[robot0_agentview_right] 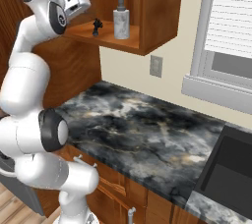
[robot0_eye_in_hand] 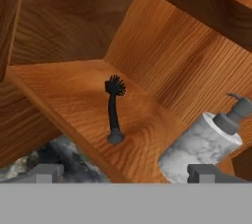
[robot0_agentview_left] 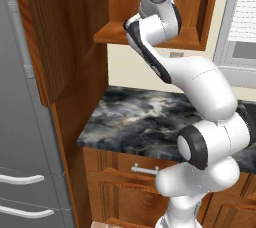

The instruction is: Pick up the dish brush and soap dispenser from the sink, and place them back in the cabinet, and close the cabinet door.

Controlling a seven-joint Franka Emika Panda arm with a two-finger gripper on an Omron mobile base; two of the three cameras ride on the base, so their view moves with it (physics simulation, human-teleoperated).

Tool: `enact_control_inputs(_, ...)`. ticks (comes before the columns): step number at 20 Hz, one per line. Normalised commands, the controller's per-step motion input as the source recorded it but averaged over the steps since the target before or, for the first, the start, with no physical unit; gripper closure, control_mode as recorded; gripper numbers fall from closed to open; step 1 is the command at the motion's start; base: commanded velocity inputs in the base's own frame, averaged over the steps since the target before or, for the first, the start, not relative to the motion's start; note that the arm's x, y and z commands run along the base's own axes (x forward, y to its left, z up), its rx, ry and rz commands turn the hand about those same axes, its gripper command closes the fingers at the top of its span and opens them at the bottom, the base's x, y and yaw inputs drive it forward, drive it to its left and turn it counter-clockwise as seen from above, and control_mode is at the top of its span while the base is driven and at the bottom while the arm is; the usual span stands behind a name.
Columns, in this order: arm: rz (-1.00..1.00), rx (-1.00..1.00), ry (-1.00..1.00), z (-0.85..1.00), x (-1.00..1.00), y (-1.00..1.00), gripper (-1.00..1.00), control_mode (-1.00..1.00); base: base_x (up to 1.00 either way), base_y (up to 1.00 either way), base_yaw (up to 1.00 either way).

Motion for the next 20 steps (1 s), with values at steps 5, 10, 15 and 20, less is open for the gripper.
enact_control_inputs(5,0.12,-0.17,0.00,0.00,-0.60,0.00,-1.00,-1.00,0.00,0.00,0.00)
enact_control_inputs(10,0.13,-0.20,0.00,0.00,-0.67,0.00,-1.00,-1.00,0.00,0.00,0.00)
enact_control_inputs(15,0.11,-0.17,0.00,0.00,-0.82,0.00,-1.00,-1.00,0.00,0.00,0.00)
enact_control_inputs(20,0.05,-0.19,0.00,0.05,-0.81,0.14,-1.00,-1.00,0.00,0.00,0.00)
